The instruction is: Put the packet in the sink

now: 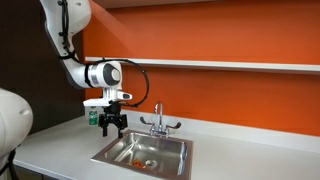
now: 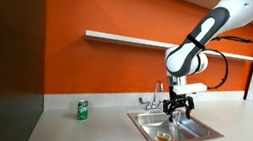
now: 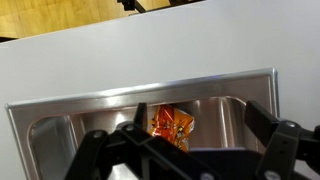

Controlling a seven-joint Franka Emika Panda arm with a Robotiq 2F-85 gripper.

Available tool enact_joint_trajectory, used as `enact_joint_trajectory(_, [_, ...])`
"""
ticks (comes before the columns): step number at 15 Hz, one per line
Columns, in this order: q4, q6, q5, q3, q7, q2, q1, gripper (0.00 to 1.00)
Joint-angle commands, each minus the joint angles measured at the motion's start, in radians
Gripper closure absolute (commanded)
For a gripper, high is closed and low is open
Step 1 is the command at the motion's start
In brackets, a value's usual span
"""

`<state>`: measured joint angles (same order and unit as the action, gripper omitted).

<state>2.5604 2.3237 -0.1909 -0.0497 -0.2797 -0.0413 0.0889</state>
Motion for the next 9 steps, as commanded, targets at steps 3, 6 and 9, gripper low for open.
enact_joint_trajectory(3, [0.063,-0.082,-0.019,0.049,-0.032,-0.144,-0.032,0.00])
enact_joint_trajectory(6, [0.081,-0.113,-0.018,0.060,-0.029,-0.193,-0.041,0.00])
enact_joint_trajectory(9, [0.098,-0.144,-0.021,0.070,-0.026,-0.235,-0.051,0.00])
